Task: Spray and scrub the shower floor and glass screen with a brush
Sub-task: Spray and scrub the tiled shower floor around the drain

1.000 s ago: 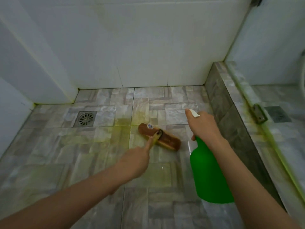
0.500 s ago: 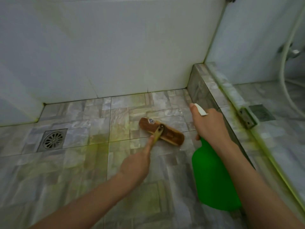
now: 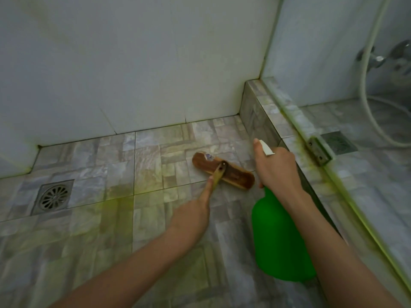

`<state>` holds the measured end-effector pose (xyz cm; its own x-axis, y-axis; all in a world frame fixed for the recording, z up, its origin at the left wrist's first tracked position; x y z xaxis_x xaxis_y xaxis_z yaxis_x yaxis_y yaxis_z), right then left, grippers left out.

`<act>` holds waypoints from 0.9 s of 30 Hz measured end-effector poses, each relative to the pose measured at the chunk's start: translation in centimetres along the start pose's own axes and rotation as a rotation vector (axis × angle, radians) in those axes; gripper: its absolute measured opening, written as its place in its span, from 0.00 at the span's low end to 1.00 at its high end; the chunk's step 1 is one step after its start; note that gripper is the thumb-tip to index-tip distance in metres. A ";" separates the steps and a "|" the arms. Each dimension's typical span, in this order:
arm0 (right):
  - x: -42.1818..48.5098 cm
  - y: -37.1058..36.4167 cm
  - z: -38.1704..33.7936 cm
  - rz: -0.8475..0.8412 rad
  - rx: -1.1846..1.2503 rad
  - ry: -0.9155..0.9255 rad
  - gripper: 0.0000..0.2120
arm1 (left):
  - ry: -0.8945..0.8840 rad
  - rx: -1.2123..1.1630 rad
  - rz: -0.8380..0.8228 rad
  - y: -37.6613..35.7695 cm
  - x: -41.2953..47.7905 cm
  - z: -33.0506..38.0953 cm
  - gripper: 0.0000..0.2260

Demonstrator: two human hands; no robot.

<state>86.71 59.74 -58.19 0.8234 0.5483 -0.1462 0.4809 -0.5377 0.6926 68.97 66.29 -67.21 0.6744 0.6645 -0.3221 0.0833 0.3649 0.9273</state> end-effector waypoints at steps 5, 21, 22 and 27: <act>-0.6 1.3 -0.5 0.010 0.000 -0.003 0.29 | 0.023 -0.019 0.045 4.9 11.7 1.5 0.35; -1.7 2.8 -0.3 0.013 0.028 0.030 0.29 | 0.015 -0.009 0.057 4.5 12.0 3.5 0.34; -2.0 2.8 -0.2 0.005 0.032 0.014 0.29 | 0.053 -0.025 0.027 5.2 13.5 3.4 0.35; -2.8 2.7 0.2 -0.048 0.026 -0.008 0.30 | 0.060 -0.072 0.038 3.3 7.7 2.3 0.36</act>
<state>85.81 56.60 -56.05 0.8018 0.5685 -0.1842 0.5271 -0.5274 0.6664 76.11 71.14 -66.17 0.6308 0.7159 -0.2994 0.0042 0.3828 0.9238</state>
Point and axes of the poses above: each hand's wrist, its own x-axis towards the middle knuckle, its own y-axis out of the back of the hand, z = x × y, the point moved 4 cm from there along x, towards the middle knuckle, and after that the axes turned 1 degree about -y, right-handed, at the moved point
